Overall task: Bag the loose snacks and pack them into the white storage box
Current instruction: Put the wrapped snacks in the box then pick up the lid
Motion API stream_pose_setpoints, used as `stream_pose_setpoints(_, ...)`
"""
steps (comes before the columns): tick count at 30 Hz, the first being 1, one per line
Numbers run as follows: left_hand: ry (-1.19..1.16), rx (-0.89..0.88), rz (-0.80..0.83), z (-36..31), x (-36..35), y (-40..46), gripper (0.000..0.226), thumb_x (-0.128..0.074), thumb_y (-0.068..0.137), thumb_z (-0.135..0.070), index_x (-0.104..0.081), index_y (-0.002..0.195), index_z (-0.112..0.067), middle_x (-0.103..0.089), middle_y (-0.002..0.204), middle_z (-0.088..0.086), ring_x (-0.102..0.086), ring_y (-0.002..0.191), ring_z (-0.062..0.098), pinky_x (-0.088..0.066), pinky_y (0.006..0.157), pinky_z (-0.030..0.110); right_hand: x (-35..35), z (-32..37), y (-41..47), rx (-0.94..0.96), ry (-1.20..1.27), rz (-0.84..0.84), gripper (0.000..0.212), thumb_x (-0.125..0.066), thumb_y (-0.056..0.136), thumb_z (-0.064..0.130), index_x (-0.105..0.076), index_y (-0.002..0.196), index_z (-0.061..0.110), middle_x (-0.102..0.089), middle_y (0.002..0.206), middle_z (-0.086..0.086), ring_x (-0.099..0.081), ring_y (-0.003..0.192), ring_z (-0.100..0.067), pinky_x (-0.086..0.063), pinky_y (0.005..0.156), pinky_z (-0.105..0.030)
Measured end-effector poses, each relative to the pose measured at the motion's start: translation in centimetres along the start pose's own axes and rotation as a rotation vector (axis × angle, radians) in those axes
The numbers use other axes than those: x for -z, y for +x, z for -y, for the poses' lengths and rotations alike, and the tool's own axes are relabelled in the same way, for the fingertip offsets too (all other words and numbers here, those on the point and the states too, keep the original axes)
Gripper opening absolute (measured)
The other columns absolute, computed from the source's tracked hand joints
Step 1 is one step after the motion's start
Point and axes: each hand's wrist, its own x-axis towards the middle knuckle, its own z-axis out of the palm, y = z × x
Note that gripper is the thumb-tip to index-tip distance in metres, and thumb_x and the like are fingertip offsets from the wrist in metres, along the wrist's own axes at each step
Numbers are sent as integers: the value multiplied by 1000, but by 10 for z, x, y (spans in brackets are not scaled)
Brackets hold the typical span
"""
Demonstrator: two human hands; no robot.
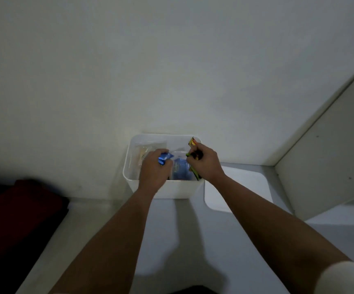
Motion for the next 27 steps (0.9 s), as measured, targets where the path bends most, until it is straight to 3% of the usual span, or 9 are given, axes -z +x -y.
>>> stream_pose_setpoints(4, 48, 180, 16, 6, 24, 54, 21, -62, 92, -29, -65, 112, -23, -65, 111, -1, -61, 92, 19, -47, 78, 30, -40, 36, 44, 7, 60, 8, 10, -71, 78, 12, -63, 82, 9, -65, 74, -3, -55, 69, -12, -46, 70, -21)
stream_pose_setpoints(6, 72, 256, 27, 18, 29, 74, 22, -61, 92, -30, -64, 112, -20, -65, 111, 1, -62, 97, 23, -48, 81, 32, -66, 36, 60, -33, 42, 39, 11, -71, 78, 18, -62, 83, 12, -63, 74, 3, -56, 70, -12, -47, 72, -24)
stream_pose_setpoints(9, 176, 333, 73, 44, 30, 91, 29, -59, 93, -32, -66, 116, -15, -67, 116, 6, -61, 108, 28, -45, 88, 33, -105, 17, 72, -129, -58, 134, 27, -67, 82, 28, -65, 106, 19, -70, 96, -4, -66, 91, -21, -54, 87, -35)
stream_pose_setpoints(12, 309, 343, 203, 61, 26, 91, 35, -51, 98, -36, -71, 113, -12, -71, 115, 11, -63, 104, 30, -47, 88, 34, -127, 0, 73, -207, -244, 450, 38, -64, 93, 33, -63, 129, 20, -68, 123, -11, -64, 113, -28, -51, 99, -37)
stream_pose_setpoints(15, 328, 371, 228, 65, 23, 91, 37, -48, 98, -34, -71, 110, -9, -69, 107, 12, -63, 97, 31, -44, 81, 32, -125, -7, 72, -249, -336, 729, 31, -63, 96, 26, -72, 123, 14, -71, 124, -10, -64, 114, -26, -49, 103, -36)
stream_pose_setpoints(19, 333, 387, 228, 58, 13, 94, 35, -50, 96, -38, -71, 103, -12, -67, 99, 8, -61, 90, 27, -43, 80, 34, -90, -10, 83, -291, -232, 479, 20, -65, 93, 15, -78, 106, 8, -75, 99, -9, -69, 83, -22, -52, 76, -27)
stream_pose_setpoints(21, 313, 356, 220, 47, 1, 97, 28, -52, 96, -36, -69, 90, -15, -68, 93, 5, -60, 85, 23, -45, 80, 33, -64, -11, 88, -308, -169, 340, 17, -66, 92, 19, -77, 101, 9, -72, 90, -5, -64, 71, -15, -52, 73, -28)
stream_pose_setpoints(23, 295, 307, 218, 29, -18, 101, 26, -53, 95, -37, -67, 83, -18, -70, 92, 2, -61, 85, 22, -49, 87, 35, -34, -17, 90, -308, -152, 230, 18, -66, 92, 23, -76, 100, 11, -74, 97, -5, -67, 81, -18, -56, 82, -32)
stream_pose_setpoints(27, 270, 207, 235, -12, -68, 99, 28, -56, 94, -41, -71, 105, -19, -72, 115, 7, -64, 106, 28, -47, 94, 35, 21, -39, 80, -310, -188, 55, 20, -62, 91, 28, -76, 96, 15, -76, 96, -3, -69, 89, -20, -54, 83, -30)
